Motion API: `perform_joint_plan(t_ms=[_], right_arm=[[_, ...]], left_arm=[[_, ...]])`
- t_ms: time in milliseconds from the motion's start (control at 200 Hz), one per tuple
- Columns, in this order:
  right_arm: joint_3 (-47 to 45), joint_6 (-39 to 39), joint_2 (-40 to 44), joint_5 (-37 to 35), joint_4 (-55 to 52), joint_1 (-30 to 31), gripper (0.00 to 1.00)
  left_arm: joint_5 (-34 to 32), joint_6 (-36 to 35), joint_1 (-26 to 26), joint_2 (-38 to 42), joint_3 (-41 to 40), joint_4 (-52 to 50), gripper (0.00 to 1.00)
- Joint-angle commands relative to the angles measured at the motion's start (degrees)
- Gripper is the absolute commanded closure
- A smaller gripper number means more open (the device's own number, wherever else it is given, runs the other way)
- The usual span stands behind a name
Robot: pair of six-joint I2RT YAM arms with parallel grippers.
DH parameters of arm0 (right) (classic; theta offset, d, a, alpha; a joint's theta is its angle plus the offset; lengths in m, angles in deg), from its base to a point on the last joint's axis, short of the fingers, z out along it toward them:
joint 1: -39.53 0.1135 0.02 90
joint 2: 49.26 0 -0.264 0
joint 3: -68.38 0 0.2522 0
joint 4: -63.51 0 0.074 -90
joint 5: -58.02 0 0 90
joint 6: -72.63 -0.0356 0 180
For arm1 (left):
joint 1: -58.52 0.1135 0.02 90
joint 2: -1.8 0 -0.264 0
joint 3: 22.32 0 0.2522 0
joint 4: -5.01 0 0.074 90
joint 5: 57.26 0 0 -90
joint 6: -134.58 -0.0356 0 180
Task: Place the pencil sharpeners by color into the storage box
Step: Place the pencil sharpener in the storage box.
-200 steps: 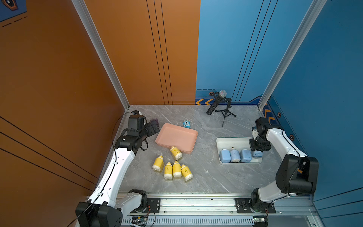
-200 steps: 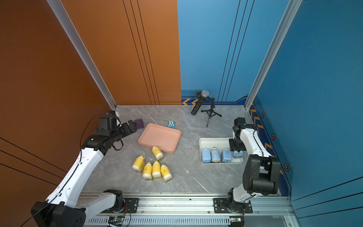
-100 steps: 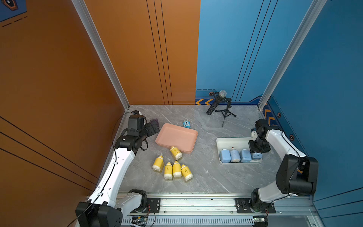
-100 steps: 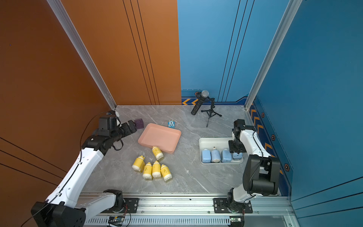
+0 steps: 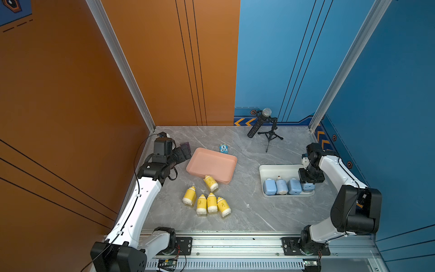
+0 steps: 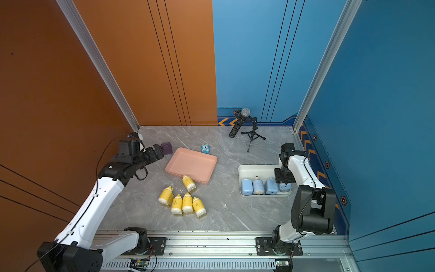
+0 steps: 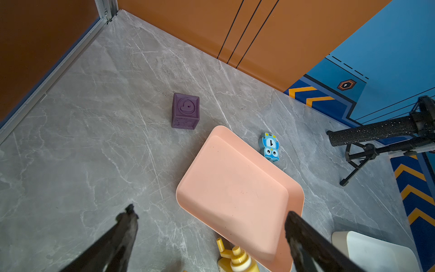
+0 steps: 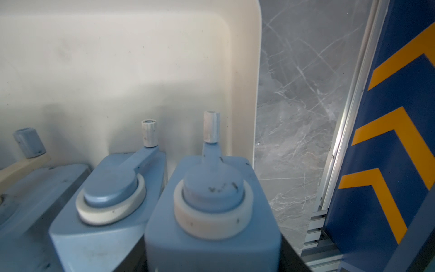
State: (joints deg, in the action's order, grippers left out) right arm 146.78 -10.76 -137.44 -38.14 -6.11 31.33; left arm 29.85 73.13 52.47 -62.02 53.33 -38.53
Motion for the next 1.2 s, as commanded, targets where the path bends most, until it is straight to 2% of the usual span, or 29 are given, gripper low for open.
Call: perform_joint_plan(t_ms=[0, 1196], right_arm=[[-0.66, -0.5, 0.02, 0.53, 0.22, -0.27, 0.61], [-1.46, -1.24, -4.63, -0.18, 0.04, 0.72, 0.59]], left_arm=[[0.08, -0.14, 0.15, 0.62, -0.54, 1.03, 0.02], [0.18, -0.22, 0.51, 0.02, -0.63, 1.13, 0.02]])
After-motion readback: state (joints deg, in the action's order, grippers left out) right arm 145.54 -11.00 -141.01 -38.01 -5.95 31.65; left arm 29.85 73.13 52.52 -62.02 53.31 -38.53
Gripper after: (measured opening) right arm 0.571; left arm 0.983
